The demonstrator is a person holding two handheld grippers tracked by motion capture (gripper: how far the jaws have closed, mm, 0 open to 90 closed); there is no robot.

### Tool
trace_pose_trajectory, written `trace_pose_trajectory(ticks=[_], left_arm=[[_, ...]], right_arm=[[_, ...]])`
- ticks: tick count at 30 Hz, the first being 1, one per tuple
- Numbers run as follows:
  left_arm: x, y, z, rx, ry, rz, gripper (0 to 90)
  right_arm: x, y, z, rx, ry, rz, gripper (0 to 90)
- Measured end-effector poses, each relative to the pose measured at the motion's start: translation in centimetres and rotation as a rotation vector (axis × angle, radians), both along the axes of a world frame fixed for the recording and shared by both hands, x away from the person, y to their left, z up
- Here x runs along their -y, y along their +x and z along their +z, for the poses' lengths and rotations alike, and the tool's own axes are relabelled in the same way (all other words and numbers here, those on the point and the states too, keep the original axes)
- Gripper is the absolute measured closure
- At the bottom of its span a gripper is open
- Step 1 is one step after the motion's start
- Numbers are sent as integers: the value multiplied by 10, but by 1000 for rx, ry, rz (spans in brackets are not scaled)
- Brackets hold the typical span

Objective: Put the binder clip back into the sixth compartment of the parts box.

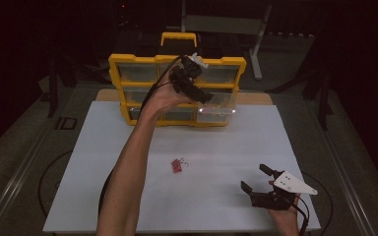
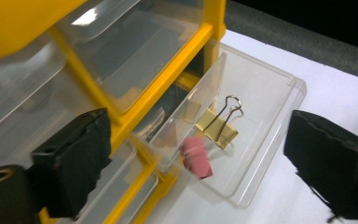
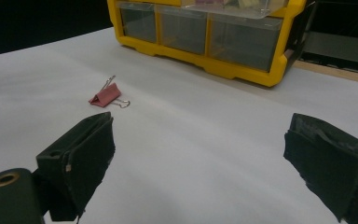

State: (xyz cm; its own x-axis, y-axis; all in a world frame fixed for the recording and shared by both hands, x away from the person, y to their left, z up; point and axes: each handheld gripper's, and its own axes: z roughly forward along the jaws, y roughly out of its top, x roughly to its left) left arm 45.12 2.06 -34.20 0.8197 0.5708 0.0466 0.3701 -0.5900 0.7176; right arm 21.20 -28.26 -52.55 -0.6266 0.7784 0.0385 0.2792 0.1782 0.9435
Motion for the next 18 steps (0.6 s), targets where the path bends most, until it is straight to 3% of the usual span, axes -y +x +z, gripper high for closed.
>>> trace_pose_trajectory(ticks=[2,6,13,14,18], left_arm=[[-4,-2,1,-4,-5,23,0],[-16,-8,2,4,-66,40,0],[-26,-19,-3,31,-36,11,0],[-29,-28,-7,49,-3,-7,0],[-31,-39,-16,63,43,-33,0]], right_arm=[[-1,0,0,-1,-2,0,78],[-1,0,0,2,-8,0,79],[-1,0,0,1,-9,0,78],[-1,0,0,0,-11,1,79],[-2,0,0,0,-12,0,78]])
